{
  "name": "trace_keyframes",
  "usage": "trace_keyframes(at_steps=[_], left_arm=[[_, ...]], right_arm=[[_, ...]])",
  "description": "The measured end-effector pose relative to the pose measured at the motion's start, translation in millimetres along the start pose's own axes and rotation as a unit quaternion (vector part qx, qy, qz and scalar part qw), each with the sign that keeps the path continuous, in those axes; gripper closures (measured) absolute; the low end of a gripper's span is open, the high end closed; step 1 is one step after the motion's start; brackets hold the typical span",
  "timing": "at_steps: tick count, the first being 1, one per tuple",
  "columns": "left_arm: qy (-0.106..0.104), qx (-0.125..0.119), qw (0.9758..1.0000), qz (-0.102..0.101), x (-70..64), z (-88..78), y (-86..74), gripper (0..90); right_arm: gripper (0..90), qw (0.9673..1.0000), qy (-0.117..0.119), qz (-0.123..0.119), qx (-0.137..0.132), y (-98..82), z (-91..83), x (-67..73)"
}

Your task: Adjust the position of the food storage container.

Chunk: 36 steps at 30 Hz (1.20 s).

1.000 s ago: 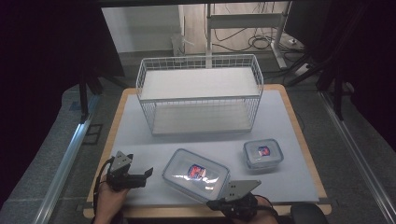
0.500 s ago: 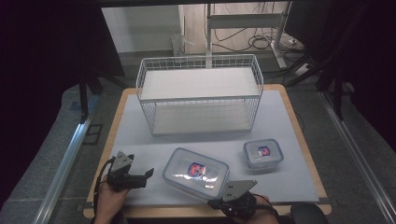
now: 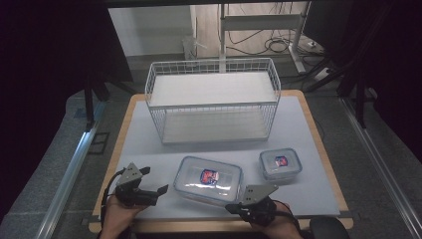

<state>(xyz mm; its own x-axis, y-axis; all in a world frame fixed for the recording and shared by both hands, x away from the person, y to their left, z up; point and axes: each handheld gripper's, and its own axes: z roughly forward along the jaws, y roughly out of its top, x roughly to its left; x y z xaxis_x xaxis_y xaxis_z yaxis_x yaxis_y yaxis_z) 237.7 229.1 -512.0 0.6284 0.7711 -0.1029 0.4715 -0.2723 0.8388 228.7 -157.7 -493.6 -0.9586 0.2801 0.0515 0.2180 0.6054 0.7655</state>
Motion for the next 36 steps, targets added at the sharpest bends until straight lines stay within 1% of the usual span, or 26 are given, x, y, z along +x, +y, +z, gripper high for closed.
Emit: trace_keyframes(at_steps=[2,3,4,5,6,7,8,9,10,11,12,13,14,15,16,17,18,19,20,21,24,25,31,33,35,36], left_arm=[[-0.003,-0.001,1.0000,0.004,-1.6,-1.1,0.8,7.6],[-0.015,-0.002,0.9999,0.007,-3.0,-2.5,1.5,10.8],[-0.015,-0.002,0.9999,0.007,-3.0,-2.5,1.5,13.1],[-0.028,-0.003,0.9995,0.013,-6.0,-3.8,2.6,14.5],[-0.028,-0.003,0.9995,0.013,-6.0,-3.8,2.6,17.2],[-0.044,0.001,0.9988,0.021,-9.7,-4.9,3.7,22.8],[-0.044,0.001,0.9988,0.021,-9.7,-4.9,3.7,27.0],[-0.056,0.003,0.9981,0.024,-12.1,-5.7,4.1,27.0],[-0.065,0.007,0.9975,0.026,-13.9,-6.4,4.2,36.3],[-0.078,0.016,0.9964,0.030,-16.2,-6.9,4.2,45.0],[-0.082,0.024,0.9957,0.033,-18.3,-7.1,4.0,56.2],[-0.095,0.041,0.9939,0.039,-20.6,-6.5,4.0,70.2],[-0.095,0.041,0.9939,0.039,-20.6,-6.5,4.0,75.8],[-0.108,0.052,0.9916,0.051,-23.2,-5.1,3.9,84.7],[-0.115,0.056,0.9903,0.054,-24.3,-3.7,3.8,84.7],[-0.130,0.067,0.9875,0.059,-27.2,0.3,3.7,89.8],[-0.130,0.067,0.9875,0.059,-27.2,0.3,3.7,89.9],[-0.140,0.081,0.9846,0.066,-29.4,3.6,3.8,89.9],[-0.138,0.085,0.9840,0.072,-32.4,6.0,3.6,89.9],[-0.140,0.090,0.9834,0.072,-35.6,10.3,4.1,89.9],[-0.141,0.088,0.9834,0.072,-38.6,14.4,4.9,89.9],[-0.138,0.089,0.9837,0.073,-41.0,18.0,6.3,89.9],[-0.133,0.086,0.9848,0.072,-41.8,23.8,8.8,90.0],[-0.138,0.084,0.9843,0.071,-41.3,25.6,9.0,90.0],[-0.137,0.085,0.9843,0.073,-42.6,28.8,10.5,90.0],[-0.137,0.085,0.9843,0.073,-42.6,28.8,10.5,90.0]], right_arm=[[90.0,1.0000,-0.003,0.001,0.002,-0.3,0.6,-3.0],[90.0,1.0000,-0.007,0.003,0.004,-0.8,1.3,-6.0],[90.0,1.0000,-0.007,0.003,0.004,-0.8,1.3,-6.0],[90.0,0.9999,-0.012,0.005,0.004,-1.0,1.4,-8.7],[90.0,0.9999,-0.012,0.005,0.004,-1.0,1.4,-8.7],[90.0,0.9998,-0.016,0.006,0.003,-1.2,1.2,-11.8],[90.0,0.9998,-0.016,0.006,0.003,-1.2,1.2,-11.8],[90.0,0.9998,-0.018,0.008,0.003,-1.2,0.9,-12.6],[90.0,0.9998,-0.019,0.010,0.002,-1.4,0.6,-13.9],[90.0,0.9998,-0.019,0.010,0.001,-1.6,0.7,-14.6],[90.0,0.9998,-0.019,0.011,0.001,-1.6,0.5,-15.2],[90.0,0.9997,-0.021,0.009,0.002,-1.6,0.2,-15.7],[90.0,0.9997,-0.021,0.009,0.002,-1.6,0.2,-15.7],[90.0,0.9997,-0.022,0.009,0.002,-1.6,0.2,-15.8],[90.0,0.9997,-0.022,0.010,0.002,-1.7,0.0,-16.4],[90.0,0.9997,-0.023,0.010,0.002,-1.7,-0.1,-17.0],[90.0,0.9997,-0.023,0.010,0.002,-1.7,-0.1,-17.0],[90.0,0.9997,-0.024,0.009,0.003,-1.7,-0.3,-17.5],[90.0,0.9996,-0.026,0.010,0.002,-1.8,-0.4,-17.9],[90.0,0.9995,-0.028,0.011,0.001,-2.2,-1.0,-19.5],[90.0,0.9994,-0.032,0.013,0.002,-2.6,-1.8,-21.5],[90.0,0.9993,-0.035,0.014,0.001,-3.2,-3.0,-24.3],[90.0,0.9989,-0.043,0.020,0.000,-4.6,-5.5,-30.1],[90.0,0.9987,-0.047,0.021,-0.001,-5.0,-6.5,-31.9],[90.0,0.9982,-0.056,0.024,-0.002,-5.5,-8.3,-35.4],[90.0,0.9982,-0.056,0.024,-0.002,-5.5,-8.3,-35.4]])
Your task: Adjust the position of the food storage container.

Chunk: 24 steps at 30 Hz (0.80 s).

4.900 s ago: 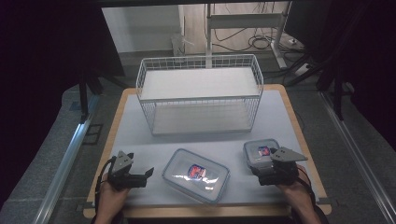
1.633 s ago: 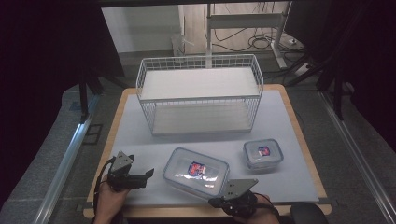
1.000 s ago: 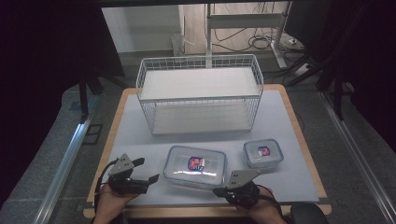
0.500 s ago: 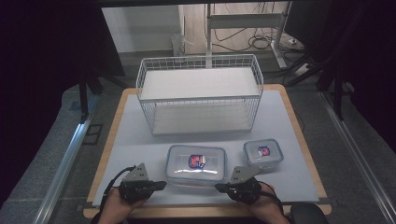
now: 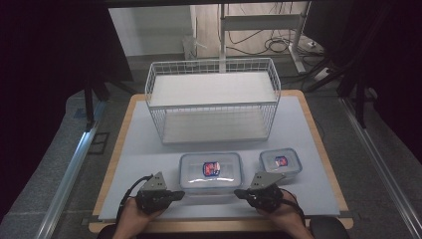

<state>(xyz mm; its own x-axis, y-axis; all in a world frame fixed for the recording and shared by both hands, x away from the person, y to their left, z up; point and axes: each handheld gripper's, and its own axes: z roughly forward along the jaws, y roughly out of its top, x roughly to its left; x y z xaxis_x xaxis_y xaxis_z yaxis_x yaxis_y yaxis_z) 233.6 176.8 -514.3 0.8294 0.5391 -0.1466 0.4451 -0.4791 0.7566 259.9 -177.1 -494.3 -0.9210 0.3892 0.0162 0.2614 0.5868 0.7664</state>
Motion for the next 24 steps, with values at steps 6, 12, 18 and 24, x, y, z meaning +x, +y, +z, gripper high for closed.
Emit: trace_keyframes(at_steps=[6,12,18,24], left_arm=[[0.017,0.017,0.9996,0.015,1.5,12.0,8.2,90.0],[0.025,0.014,0.9995,0.014,2.8,16.1,12.5,90.0],[0.017,-0.006,0.9998,0.006,-1.2,7.5,11.1,89.7],[0.051,-0.015,0.9986,0.002,-7.7,-9.6,4.1,69.1]], right_arm=[[90.0,0.9999,-0.013,0.005,-0.001,-0.2,-0.5,-7.5],[90.0,0.9996,-0.027,0.011,-0.007,0.7,1.7,-14.5],[90.0,0.9996,-0.029,0.006,-0.003,0.6,1.1,-13.1],[78.3,0.9994,-0.034,-0.010,-0.004,-3.4,-13.1,-11.4]])
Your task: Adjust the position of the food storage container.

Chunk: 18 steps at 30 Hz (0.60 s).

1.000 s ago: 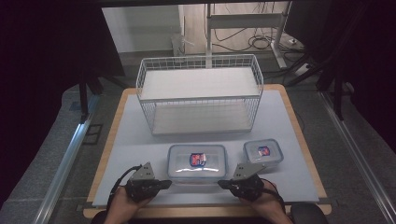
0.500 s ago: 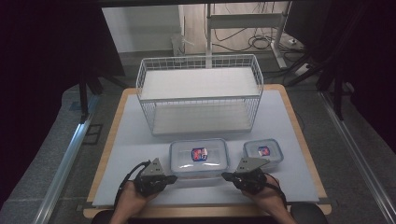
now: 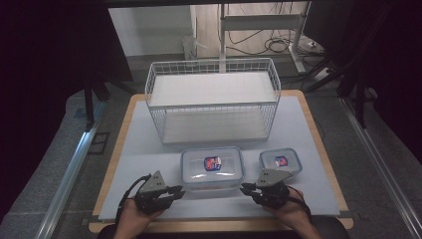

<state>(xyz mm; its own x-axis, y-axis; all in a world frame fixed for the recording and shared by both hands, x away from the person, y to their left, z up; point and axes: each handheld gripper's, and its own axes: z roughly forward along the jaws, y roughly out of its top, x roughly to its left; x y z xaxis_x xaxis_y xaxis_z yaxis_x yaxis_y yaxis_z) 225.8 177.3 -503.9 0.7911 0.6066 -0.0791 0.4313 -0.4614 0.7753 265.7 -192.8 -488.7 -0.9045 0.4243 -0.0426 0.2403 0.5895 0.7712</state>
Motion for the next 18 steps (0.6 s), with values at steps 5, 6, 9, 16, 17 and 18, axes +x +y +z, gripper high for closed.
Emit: trace_keyframes(at_steps=[5,6,9,16,17,18], left_arm=[[0.025,0.001,0.9997,-0.001,1.3,-4.9,-1.2,57.3],[0.030,-0.001,0.9995,-0.003,2.0,-5.3,-1.6,53.7],[0.044,-0.002,0.9990,-0.012,5.6,-4.8,-4.4,36.0],[0.094,0.013,0.9952,-0.025,15.2,0.3,-11.5,0.0],[0.094,0.008,0.9951,-0.031,16.3,-0.6,-12.1,0.0],[0.091,0.005,0.9952,-0.034,17.1,-1.5,-12.2,0.0]], right_arm=[[62.6,0.9993,-0.035,0.014,0.004,-6.5,-11.5,-9.2],[58.1,0.9989,-0.042,0.019,0.006,-8.0,-13.2,-11.9],[42.5,0.9976,-0.060,0.035,0.000,-12.5,-15.8,-20.3],[11.6,0.9961,-0.076,0.038,-0.026,-16.5,-11.9,-23.5],[11.2,0.9958,-0.081,0.036,-0.021,-16.7,-10.8,-23.0],[10.8,0.9955,-0.088,0.031,-0.014,-17.1,-9.4,-22.4]])
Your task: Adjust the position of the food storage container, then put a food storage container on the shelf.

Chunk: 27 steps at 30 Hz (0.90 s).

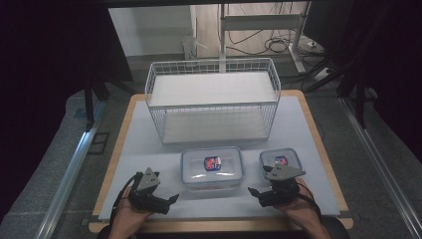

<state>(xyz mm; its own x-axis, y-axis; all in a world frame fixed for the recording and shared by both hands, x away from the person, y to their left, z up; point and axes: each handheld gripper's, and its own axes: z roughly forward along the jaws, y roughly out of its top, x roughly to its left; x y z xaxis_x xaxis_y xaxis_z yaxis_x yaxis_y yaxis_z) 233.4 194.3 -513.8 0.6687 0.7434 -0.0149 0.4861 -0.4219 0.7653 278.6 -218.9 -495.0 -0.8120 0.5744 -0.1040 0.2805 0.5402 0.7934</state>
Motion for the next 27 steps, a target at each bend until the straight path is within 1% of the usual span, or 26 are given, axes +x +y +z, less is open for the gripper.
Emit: trace_keyframes(at_steps=[1,5,7,9,11,13,16,17,18,19,20,21,23,25,27], left_arm=[[0.001,-0.006,1.0000,-0.005,1.3,-1.7,-0.2,0.0],[0.001,-0.012,0.9999,-0.011,1.8,-3.5,-0.2,0.4],[-0.005,-0.015,0.9998,-0.015,2.0,-4.1,0.4,0.6],[-0.006,-0.014,0.9997,-0.018,1.8,-3.7,0.7,0.6],[-0.001,-0.009,0.9997,-0.021,1.5,-2.8,1.2,0.6],[0.000,-0.006,0.9996,-0.029,2.2,-3.4,2.5,1.6],[0.004,-0.007,0.9994,-0.033,3.0,-5.2,3.5,3.5],[0.001,-0.016,0.9988,-0.047,5.5,-7.4,3.8,3.9],[0.001,-0.016,0.9988,-0.047,5.5,-7.4,3.8,4.3],[-0.008,-0.024,0.9981,-0.057,7.8,-8.0,3.6,4.5],[-0.008,-0.024,0.9981,-0.057,7.8,-8.0,3.6,4.7],[-0.012,-0.026,0.9976,-0.064,8.7,-7.5,4.0,4.6],[-0.019,-0.024,0.9976,-0.062,8.9,-6.4,5.2,4.3],[-0.020,-0.016,0.9976,-0.064,8.6,-5.0,9.2,4.2],[-0.023,-0.013,0.9976,-0.064,9.0,-4.6,11.5,4.2]], right_arm=[[10.7,1.0000,-0.002,-0.003,0.003,-0.2,0.7,1.1],[10.7,1.0000,-0.002,-0.003,0.002,0.3,0.0,2.3],[10.8,1.0000,-0.003,-0.002,0.002,0.2,-0.4,2.1],[10.8,1.0000,-0.003,-0.002,0.002,0.2,-0.5,2.0],[10.8,1.0000,-0.004,0.001,0.002,0.7,-0.8,1.4],[10.8,0.9999,-0.008,0.003,0.005,0.8,-0.6,0.7],[10.9,0.9999,-0.011,0.004,0.007,1.2,-0.8,0.0],[10.8,0.9999,-0.012,0.007,0.003,2.4,-1.9,-1.0],[10.8,0.9999,-0.012,0.007,0.003,2.4,-1.9,-1.0],[10.8,0.9998,-0.010,0.015,-0.002,3.9,-3.1,-2.7],[10.8,0.9998,-0.008,0.019,-0.003,4.5,-3.5,-3.6],[10.9,0.9996,-0.004,0.027,-0.006,5.5,-3.9,-4.9],[10.8,0.9995,-0.001,0.030,-0.005,6.2,-3.9,-6.0],[10.8,0.9992,0.012,0.037,0.010,8.9,-1.9,-8.3],[10.8,0.9991,0.012,0.039,0.010,9.4,-1.7,-8.7]])
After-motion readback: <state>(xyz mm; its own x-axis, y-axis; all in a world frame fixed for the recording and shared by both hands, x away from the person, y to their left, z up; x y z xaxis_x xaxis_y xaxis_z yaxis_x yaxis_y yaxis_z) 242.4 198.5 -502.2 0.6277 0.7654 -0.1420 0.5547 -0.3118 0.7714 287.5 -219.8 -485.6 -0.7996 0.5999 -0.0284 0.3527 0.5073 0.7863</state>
